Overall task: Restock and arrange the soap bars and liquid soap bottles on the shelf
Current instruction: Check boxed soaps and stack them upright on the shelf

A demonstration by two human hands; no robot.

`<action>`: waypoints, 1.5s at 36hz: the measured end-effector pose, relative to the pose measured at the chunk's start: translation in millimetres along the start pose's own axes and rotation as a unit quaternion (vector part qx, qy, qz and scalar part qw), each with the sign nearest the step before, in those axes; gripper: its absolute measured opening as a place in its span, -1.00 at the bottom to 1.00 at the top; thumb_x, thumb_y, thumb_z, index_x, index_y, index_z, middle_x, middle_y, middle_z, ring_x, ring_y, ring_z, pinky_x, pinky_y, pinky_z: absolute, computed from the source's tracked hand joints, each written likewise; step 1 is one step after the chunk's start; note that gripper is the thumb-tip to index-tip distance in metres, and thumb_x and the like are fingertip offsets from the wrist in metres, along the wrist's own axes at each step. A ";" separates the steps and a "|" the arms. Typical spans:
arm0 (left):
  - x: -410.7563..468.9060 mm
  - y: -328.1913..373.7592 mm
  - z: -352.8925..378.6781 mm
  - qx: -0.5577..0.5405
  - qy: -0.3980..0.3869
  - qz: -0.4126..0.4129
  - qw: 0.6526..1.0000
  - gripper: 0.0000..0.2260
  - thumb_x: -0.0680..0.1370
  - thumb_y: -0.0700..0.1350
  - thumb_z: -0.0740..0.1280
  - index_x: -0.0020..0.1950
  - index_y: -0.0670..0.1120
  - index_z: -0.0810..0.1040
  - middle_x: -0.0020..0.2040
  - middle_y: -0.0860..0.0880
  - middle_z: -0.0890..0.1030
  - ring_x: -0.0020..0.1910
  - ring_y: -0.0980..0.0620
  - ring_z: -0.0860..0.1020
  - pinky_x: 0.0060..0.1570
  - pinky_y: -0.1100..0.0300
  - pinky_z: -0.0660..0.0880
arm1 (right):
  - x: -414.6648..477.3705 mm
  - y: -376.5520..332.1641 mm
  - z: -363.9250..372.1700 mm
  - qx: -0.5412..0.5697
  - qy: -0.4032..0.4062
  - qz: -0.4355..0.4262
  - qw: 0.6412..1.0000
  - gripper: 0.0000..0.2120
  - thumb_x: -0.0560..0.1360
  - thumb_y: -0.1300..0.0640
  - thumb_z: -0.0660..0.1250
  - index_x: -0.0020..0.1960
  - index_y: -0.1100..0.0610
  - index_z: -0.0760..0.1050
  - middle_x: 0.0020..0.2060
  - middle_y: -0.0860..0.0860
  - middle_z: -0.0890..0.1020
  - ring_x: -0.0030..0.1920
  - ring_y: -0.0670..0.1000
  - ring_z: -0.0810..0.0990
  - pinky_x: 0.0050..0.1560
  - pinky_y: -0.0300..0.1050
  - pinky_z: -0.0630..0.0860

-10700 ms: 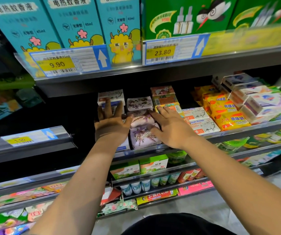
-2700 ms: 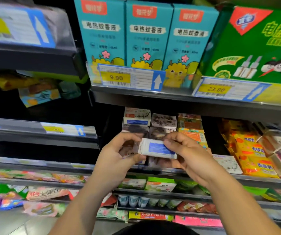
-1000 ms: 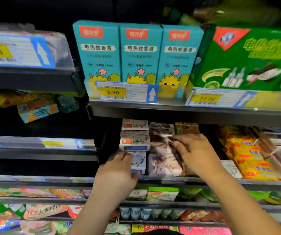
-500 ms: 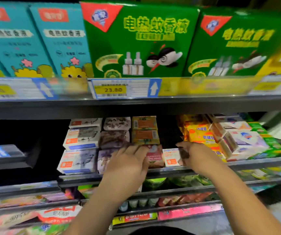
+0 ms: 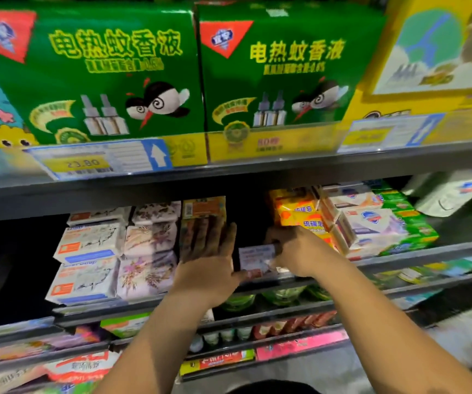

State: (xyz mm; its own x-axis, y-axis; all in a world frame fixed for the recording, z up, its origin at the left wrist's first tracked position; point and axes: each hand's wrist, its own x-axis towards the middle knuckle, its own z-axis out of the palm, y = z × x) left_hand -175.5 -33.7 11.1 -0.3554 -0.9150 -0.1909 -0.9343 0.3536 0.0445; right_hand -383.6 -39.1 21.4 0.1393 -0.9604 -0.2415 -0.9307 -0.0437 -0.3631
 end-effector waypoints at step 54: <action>-25.1 87.0 -45.6 -0.535 0.149 0.347 0.756 -0.49 0.35 0.03 0.56 0.26 0.15 0.51 0.30 0.17 0.49 0.34 0.06 0.49 0.25 0.18 0.48 | -160.2 8.4 -28.0 0.671 0.293 0.062 0.679 -0.61 0.30 -0.06 0.58 0.05 0.08 0.64 0.00 0.12 0.67 -0.02 0.11 0.64 -0.01 0.01 0.58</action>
State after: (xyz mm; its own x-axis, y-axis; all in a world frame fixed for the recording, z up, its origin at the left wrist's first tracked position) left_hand -249.1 11.2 64.5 -0.6106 -0.6413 0.4647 0.0500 0.5544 0.8307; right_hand -423.2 106.7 82.2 -0.4353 -0.8960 -0.0881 0.2770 -0.0402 -0.9600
